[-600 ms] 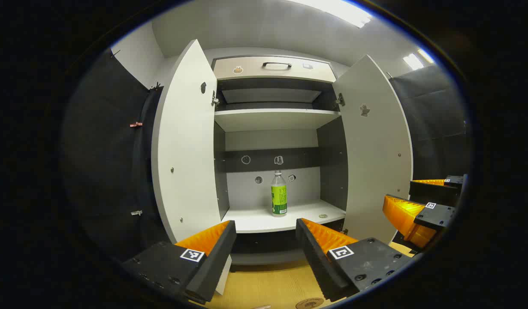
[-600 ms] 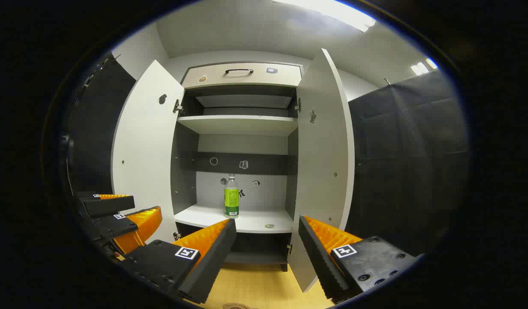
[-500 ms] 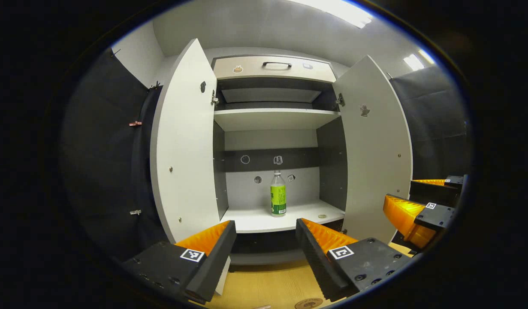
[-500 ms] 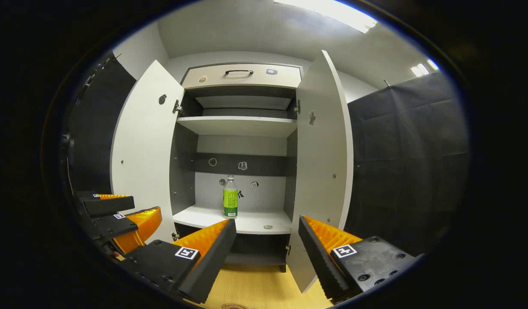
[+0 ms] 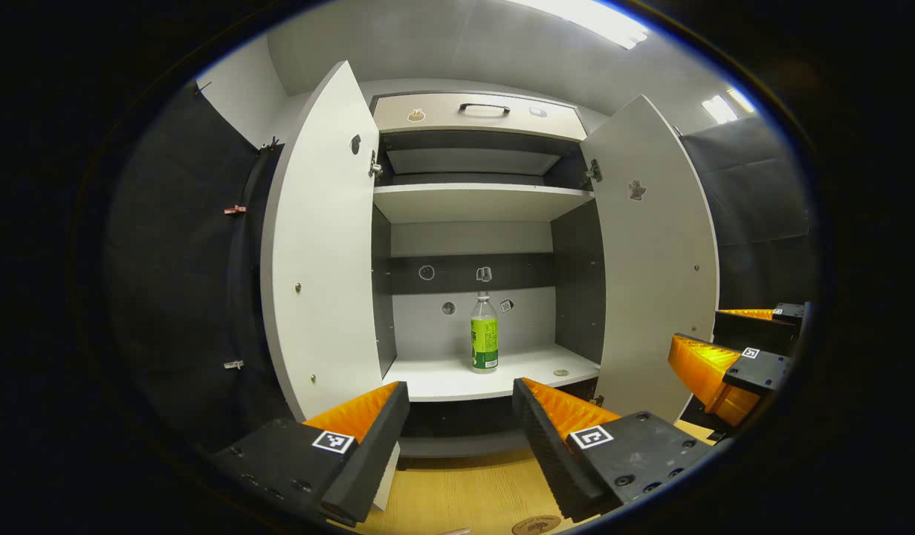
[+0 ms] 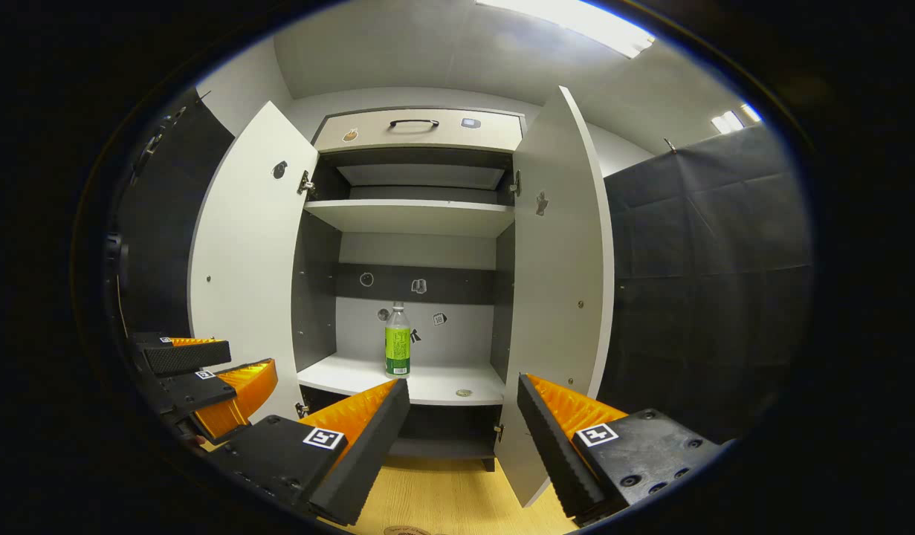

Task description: Grasp the bottle in the cabinet with the left hand and place it on the coaster, then close the right door with the right hand and the left door with the left hand.

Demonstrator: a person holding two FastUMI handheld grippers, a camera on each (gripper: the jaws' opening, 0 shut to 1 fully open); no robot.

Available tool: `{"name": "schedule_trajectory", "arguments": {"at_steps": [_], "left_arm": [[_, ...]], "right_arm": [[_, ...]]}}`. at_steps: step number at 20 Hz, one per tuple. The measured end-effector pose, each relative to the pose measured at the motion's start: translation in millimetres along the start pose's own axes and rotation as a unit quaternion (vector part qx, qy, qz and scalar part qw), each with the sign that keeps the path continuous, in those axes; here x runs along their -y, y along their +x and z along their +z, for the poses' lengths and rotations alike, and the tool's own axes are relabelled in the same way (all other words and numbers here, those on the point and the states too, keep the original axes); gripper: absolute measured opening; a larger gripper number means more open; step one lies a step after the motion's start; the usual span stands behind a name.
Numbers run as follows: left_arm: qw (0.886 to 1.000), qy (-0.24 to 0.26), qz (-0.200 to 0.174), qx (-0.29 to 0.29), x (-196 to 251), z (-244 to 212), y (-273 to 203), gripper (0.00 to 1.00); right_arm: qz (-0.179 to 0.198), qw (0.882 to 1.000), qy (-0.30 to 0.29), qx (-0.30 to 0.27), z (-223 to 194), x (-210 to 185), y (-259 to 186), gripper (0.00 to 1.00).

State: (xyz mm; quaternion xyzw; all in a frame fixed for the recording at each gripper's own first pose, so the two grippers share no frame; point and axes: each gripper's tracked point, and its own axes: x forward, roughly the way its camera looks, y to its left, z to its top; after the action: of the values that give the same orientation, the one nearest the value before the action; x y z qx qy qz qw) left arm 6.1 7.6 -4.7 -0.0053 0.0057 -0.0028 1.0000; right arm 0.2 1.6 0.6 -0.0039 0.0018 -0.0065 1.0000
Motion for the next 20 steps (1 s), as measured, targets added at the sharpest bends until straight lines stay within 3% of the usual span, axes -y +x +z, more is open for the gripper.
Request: {"name": "schedule_trajectory", "arguments": {"at_steps": [12, 20], "left_arm": [[0.999, 0.0, -0.035, 0.003, 5, -2, 28, 0.9], [0.999, -0.005, -0.052, 0.008, 26, -3, 117, 0.9]], "right_arm": [[-0.02, 1.0, -0.016, 0.0, 2, 0, -2, 0.97], [-0.002, 1.0, -0.001, 0.025, 15, 10, 36, 0.97]]}}
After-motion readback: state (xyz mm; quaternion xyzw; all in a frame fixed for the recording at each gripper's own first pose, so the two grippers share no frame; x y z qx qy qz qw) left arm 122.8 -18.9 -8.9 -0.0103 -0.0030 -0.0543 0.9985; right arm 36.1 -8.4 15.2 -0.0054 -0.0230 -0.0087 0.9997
